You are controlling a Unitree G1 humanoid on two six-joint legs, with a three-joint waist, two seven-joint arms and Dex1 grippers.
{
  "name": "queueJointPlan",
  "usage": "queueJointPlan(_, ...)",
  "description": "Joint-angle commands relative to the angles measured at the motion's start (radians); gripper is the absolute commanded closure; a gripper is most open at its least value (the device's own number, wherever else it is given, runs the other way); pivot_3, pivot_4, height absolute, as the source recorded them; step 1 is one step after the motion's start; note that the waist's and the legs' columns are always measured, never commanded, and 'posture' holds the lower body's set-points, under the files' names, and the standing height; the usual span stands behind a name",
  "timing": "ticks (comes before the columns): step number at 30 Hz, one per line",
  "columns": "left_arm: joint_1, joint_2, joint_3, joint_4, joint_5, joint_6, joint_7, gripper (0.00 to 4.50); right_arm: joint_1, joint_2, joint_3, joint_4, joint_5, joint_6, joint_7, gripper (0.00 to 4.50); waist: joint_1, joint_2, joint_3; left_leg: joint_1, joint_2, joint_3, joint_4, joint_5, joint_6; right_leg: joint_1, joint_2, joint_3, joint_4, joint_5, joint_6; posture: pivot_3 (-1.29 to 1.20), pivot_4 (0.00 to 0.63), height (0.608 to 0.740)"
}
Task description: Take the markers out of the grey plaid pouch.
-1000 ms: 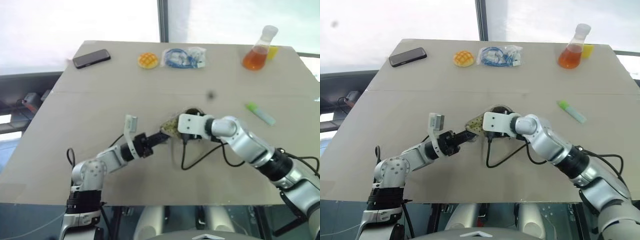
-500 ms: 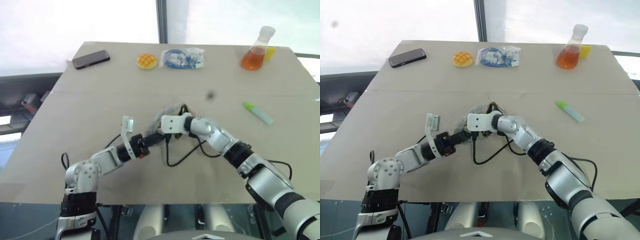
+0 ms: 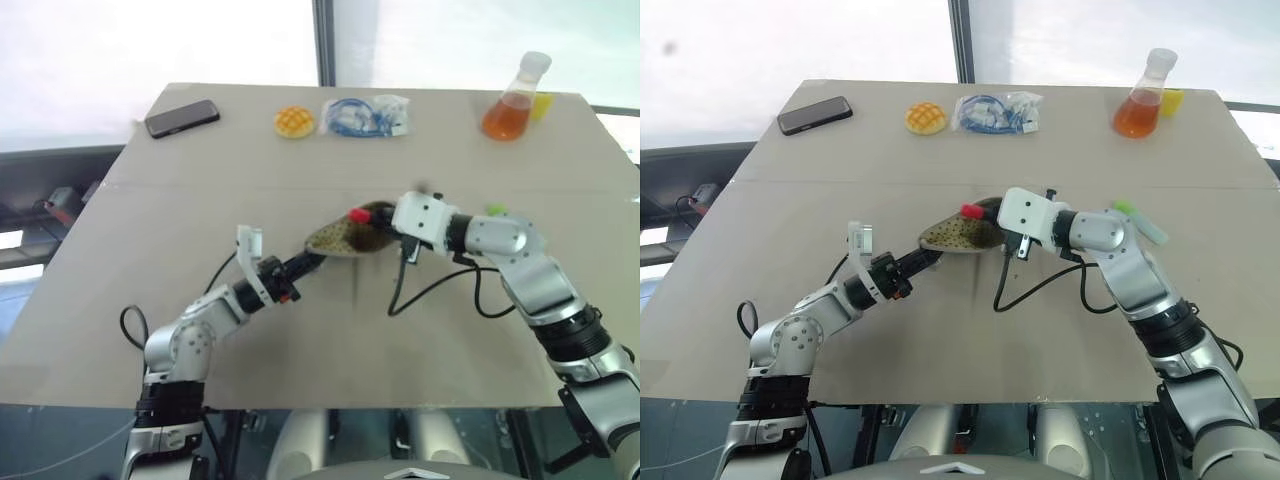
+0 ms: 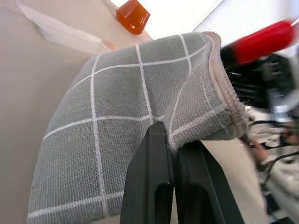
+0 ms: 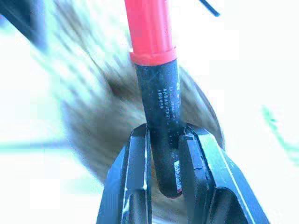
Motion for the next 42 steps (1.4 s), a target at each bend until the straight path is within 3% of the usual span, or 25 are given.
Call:
queueJointPlan(1,-0.030,0.003,-0.020,0.040,0.068,-0.088,-0.027,4.50,-0.010,0.005,-0.133,-0.107,0.152,0.187,-0.012,3.99,0.007,0.000,0.000,0.000,0.000,0.000,0.000,0.000,0.000,0.000,-0.001,0.000,0.000,0.000,0.000,0.00,0.150,0.740)
queueJointPlan(3,-0.035,0.003,-0.025,0.064,0.097,-0.124,-0.035,4.50,-0.021,0.034,-0.230,-0.143,0.254,0.282,-0.050,3.99,0.008,0.000,0.000,-0.001,0.000,0.000,0.000,0.000,0.000,0.000,-0.002,-0.001,-0.002,0.000,0.000,0.00,0.150,0.740)
queueJointPlan(6,-0.041,0.007,-0.021,0.131,0.170,-0.227,-0.032,4.50,-0.058,0.075,-0.486,-0.207,0.461,0.459,-0.156,3.99,0.009,0.000,0.000,-0.002,0.000,0.000,0.000,0.000,0.000,0.000,-0.003,-0.001,-0.004,0.001,-0.001,0.00,0.150,0.740)
queueJointPlan(9,-0.041,0.016,-0.021,0.180,0.254,-0.350,-0.016,4.50,-0.027,-0.041,-0.586,-0.216,0.439,0.555,-0.224,3.99,0.015,0.000,0.000,-0.003,-0.001,0.000,-0.001,-0.001,0.000,-0.001,-0.003,-0.002,-0.004,0.001,-0.001,0.00,0.150,0.740)
queueJointPlan(12,-0.033,0.021,-0.019,0.201,0.301,-0.440,-0.012,4.50,0.140,-0.284,-0.510,-0.157,0.295,0.513,-0.216,3.99,0.020,-0.001,-0.001,-0.004,-0.001,0.000,-0.003,-0.002,0.002,0.000,-0.005,-0.005,-0.010,0.001,-0.001,0.00,0.150,0.740)
queueJointPlan(14,-0.027,0.028,-0.018,0.196,0.329,-0.492,-0.006,4.50,0.237,-0.388,-0.445,-0.078,0.205,0.424,-0.207,3.99,0.020,0.000,-0.001,-0.005,-0.001,0.001,-0.003,-0.003,0.004,0.000,-0.006,-0.004,-0.012,0.001,-0.001,0.00,0.150,0.740)
queueJointPlan(22,-0.028,0.103,0.009,0.213,0.421,-0.670,-0.015,4.50,0.304,-0.477,-0.193,0.216,-0.009,0.172,-0.155,3.99,0.007,0.001,-0.001,-0.002,0.000,0.006,-0.002,-0.002,0.010,0.001,-0.005,-0.003,-0.012,0.001,0.000,0.00,0.150,0.740)
queueJointPlan(23,-0.030,0.120,0.013,0.233,0.424,-0.701,-0.035,4.50,0.300,-0.473,-0.174,0.239,-0.026,0.149,-0.151,3.14,0.009,0.001,-0.001,-0.002,0.000,0.005,-0.002,-0.002,0.010,0.001,-0.004,-0.004,-0.012,0.001,0.000,0.00,0.150,0.740)
queueJointPlan(25,-0.036,0.160,0.021,0.281,0.422,-0.755,-0.088,4.50,0.296,-0.457,-0.157,0.260,-0.044,0.120,-0.151,2.30,0.011,0.001,-0.001,-0.003,0.000,0.005,-0.001,-0.004,0.006,0.001,-0.005,-0.006,-0.012,0.001,0.000,0.00,0.150,0.740)
queueJointPlan(27,-0.055,0.206,0.029,0.354,0.419,-0.818,-0.158,4.50,0.293,-0.429,-0.167,0.258,-0.054,0.126,-0.175,1.07,0.010,0.000,-0.001,-0.003,0.000,0.006,-0.001,-0.004,0.006,0.001,-0.005,-0.006,-0.012,0.001,0.000,0.00,0.150,0.740)
queueJointPlan(36,-0.309,0.387,0.010,0.837,0.530,-1.065,-0.308,4.50,0.297,-0.371,-0.249,-0.001,0.004,0.197,-0.174,0.94,0.007,-0.002,-0.002,-0.003,0.001,0.006,-0.001,-0.004,0.006,0.000,-0.005,-0.008,-0.012,0.001,0.000,0.00,0.150,0.740)
queueJointPlan(37,-0.332,0.396,0.010,0.873,0.536,-1.080,-0.317,3.85,0.301,-0.361,-0.255,-0.041,0.018,0.198,-0.170,0.85,0.008,-0.001,-0.002,-0.003,0.001,0.006,-0.001,-0.004,0.006,0.000,-0.005,-0.009,-0.012,0.001,0.001,0.00,0.150,0.740)
queueJointPlan(39,-0.354,0.401,0.027,0.890,0.515,-1.083,-0.338,3.10,0.322,-0.336,-0.277,-0.105,0.052,0.180,-0.164,0.85,0.009,-0.001,-0.001,-0.004,0.001,0.006,-0.001,-0.003,0.008,0.000,-0.005,-0.009,-0.012,0.003,0.004,0.00,0.150,0.740)
queueJointPlan(42,-0.306,0.398,0.052,0.772,0.416,-0.995,-0.454,1.66,0.389,-0.288,-0.316,-0.174,0.093,0.088,-0.151,0.85,0.011,-0.002,-0.001,-0.006,0.000,0.006,-0.001,-0.004,0.010,0.000,-0.005,-0.010,-0.013,0.004,0.006,0.00,0.150,0.740)
